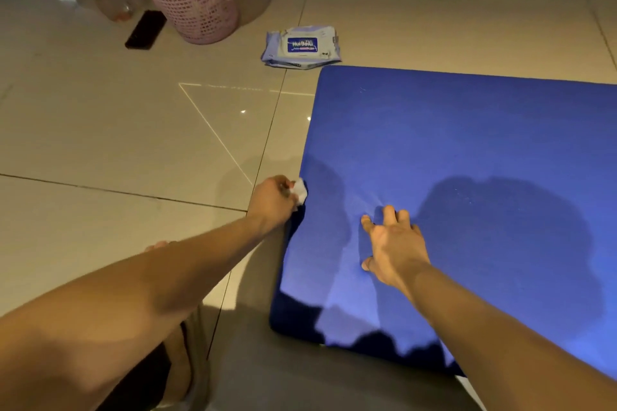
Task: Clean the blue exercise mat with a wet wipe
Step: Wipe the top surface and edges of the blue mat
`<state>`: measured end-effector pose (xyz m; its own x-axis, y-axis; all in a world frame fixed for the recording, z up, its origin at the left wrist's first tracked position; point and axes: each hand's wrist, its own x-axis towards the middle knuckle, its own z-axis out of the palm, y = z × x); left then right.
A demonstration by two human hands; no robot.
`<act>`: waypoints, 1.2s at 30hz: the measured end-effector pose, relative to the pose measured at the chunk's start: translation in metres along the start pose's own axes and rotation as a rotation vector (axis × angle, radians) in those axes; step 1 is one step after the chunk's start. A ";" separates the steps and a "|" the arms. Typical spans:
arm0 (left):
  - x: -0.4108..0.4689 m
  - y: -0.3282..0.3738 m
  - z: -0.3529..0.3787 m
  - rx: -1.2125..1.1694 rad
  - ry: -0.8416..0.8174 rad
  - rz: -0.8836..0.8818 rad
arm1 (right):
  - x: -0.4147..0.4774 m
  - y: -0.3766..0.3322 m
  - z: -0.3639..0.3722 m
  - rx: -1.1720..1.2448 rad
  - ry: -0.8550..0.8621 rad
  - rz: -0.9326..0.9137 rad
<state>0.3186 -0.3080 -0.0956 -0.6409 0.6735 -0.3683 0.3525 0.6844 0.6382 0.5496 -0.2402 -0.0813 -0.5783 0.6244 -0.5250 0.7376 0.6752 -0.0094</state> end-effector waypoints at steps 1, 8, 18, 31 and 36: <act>0.013 0.009 0.002 -0.051 0.024 -0.015 | 0.000 0.000 0.001 0.003 -0.002 0.001; 0.056 0.028 0.010 0.020 0.054 0.010 | 0.004 0.001 0.002 -0.018 -0.034 0.011; -0.046 -0.039 0.005 0.056 -0.088 0.066 | 0.002 0.000 -0.002 0.015 -0.044 0.011; -0.047 -0.028 0.015 -0.242 0.055 -0.116 | 0.005 0.002 0.003 0.033 -0.047 0.023; -0.109 -0.060 0.000 -0.312 -0.172 -0.134 | 0.004 -0.001 0.002 0.017 -0.046 0.026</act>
<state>0.3676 -0.4227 -0.0941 -0.5337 0.6389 -0.5540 0.0318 0.6699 0.7418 0.5472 -0.2395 -0.0848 -0.5425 0.6228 -0.5637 0.7583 0.6518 -0.0096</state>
